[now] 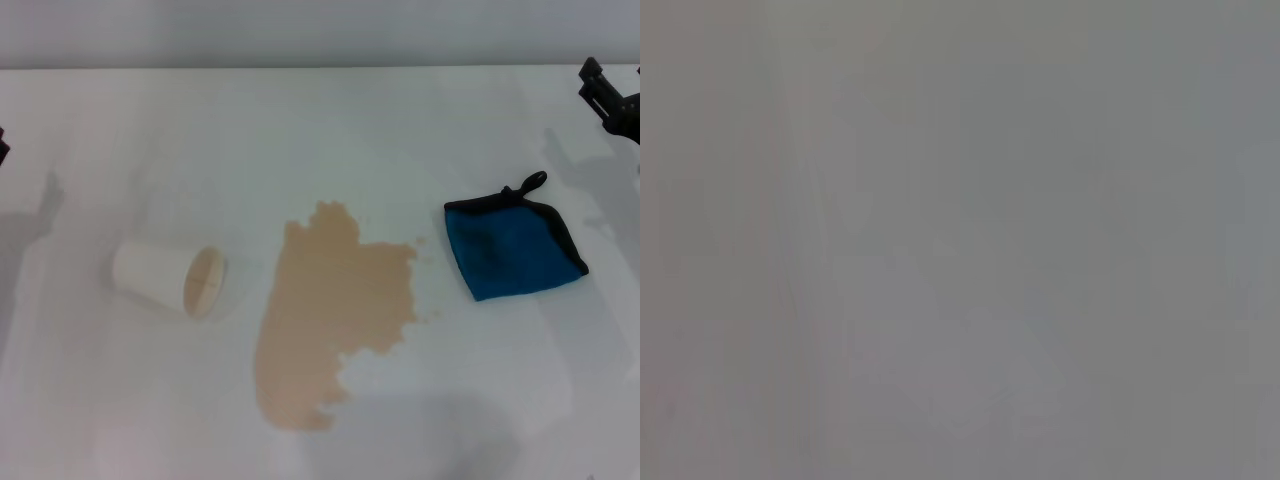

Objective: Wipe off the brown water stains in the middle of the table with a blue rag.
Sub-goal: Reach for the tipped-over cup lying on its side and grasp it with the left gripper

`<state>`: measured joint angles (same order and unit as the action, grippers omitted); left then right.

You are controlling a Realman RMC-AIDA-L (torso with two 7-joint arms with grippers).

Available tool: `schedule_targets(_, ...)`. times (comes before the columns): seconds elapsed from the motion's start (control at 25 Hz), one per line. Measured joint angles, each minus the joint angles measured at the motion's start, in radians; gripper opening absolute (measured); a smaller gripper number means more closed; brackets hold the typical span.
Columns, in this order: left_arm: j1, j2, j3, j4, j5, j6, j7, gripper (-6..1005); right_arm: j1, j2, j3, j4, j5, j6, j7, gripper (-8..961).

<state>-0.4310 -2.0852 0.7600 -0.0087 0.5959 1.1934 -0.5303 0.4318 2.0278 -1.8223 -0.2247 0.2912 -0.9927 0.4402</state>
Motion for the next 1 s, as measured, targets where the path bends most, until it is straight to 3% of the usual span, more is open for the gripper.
schedule_targets(0.68, 0.007, 0.003, 0.008, 0.004, -0.005, 0.021, -0.013, 888, -0.008, 0.000, 0.005, 0.002, 0.017, 0.020, 0.000, 840)
schedule_targets(1.0, 0.011, 0.006, 0.006, 0.033, -0.013, 0.020, -0.156, 887, 0.007, 0.000, 0.008, 0.002, 0.018, 0.032, -0.008, 841)
